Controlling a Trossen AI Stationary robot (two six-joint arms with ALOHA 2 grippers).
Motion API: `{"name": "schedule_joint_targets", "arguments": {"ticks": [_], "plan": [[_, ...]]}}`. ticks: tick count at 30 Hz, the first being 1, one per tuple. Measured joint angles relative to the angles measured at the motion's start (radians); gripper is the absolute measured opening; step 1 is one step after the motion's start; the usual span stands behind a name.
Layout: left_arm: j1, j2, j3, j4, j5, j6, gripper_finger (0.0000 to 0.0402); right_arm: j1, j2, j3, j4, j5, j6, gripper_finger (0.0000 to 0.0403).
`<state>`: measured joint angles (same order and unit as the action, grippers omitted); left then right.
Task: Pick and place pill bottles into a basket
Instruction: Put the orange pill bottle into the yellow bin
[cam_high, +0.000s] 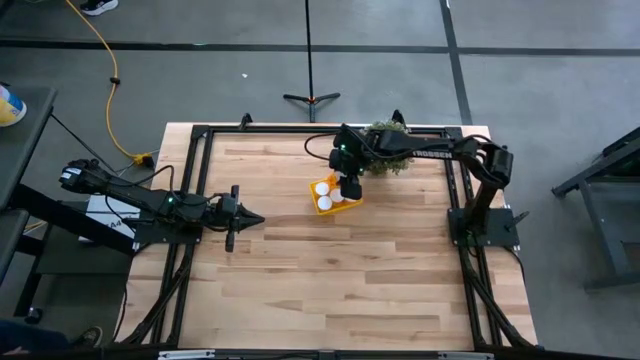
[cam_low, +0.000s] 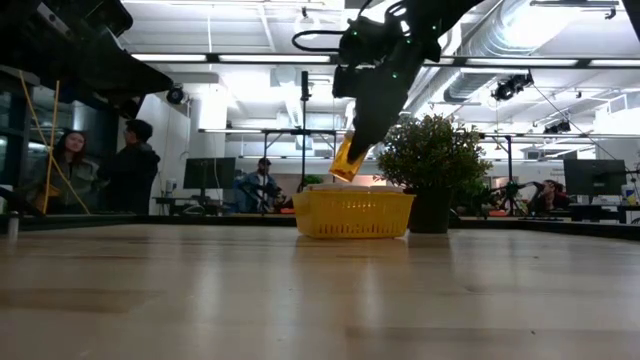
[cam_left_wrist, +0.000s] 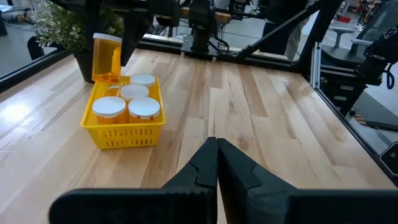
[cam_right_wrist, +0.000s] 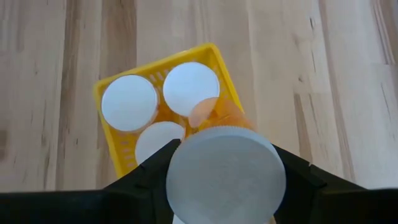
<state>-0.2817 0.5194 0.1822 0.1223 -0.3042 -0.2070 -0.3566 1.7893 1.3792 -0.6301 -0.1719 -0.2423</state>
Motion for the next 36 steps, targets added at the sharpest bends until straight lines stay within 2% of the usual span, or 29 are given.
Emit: {"name": "schedule_joint_targets", "arguments": {"ticks": [5,11,19,25,32,36], "plan": [[0.000,0.000,0.000,0.000,0.000,0.000,0.0046,0.000,0.000,0.000,0.000,0.002,-0.002,0.0183],[0.000,0.000,0.000,0.001,0.000,0.000,0.0046,0.006,0.034,0.000,0.017,0.002,-0.002,0.0198],[0.000,0.000,0.000,0.010,0.000,0.000,0.0046,0.009,0.072,0.000,-0.053,-0.035,0.013,0.0183],[0.000,0.000,0.000,0.010,0.000,0.000,0.0046,0.025,0.071,0.000,-0.057,-0.045,0.032,0.0196],[0.000,0.000,0.000,0.010,0.000,0.000,0.0046,0.046,0.071,0.000,-0.068,-0.046,0.032,0.0184],[0.000,0.000,0.000,0.010,0.000,0.000,0.0046,0.046,0.071,0.000,-0.068,-0.045,0.043,0.0198]]}}
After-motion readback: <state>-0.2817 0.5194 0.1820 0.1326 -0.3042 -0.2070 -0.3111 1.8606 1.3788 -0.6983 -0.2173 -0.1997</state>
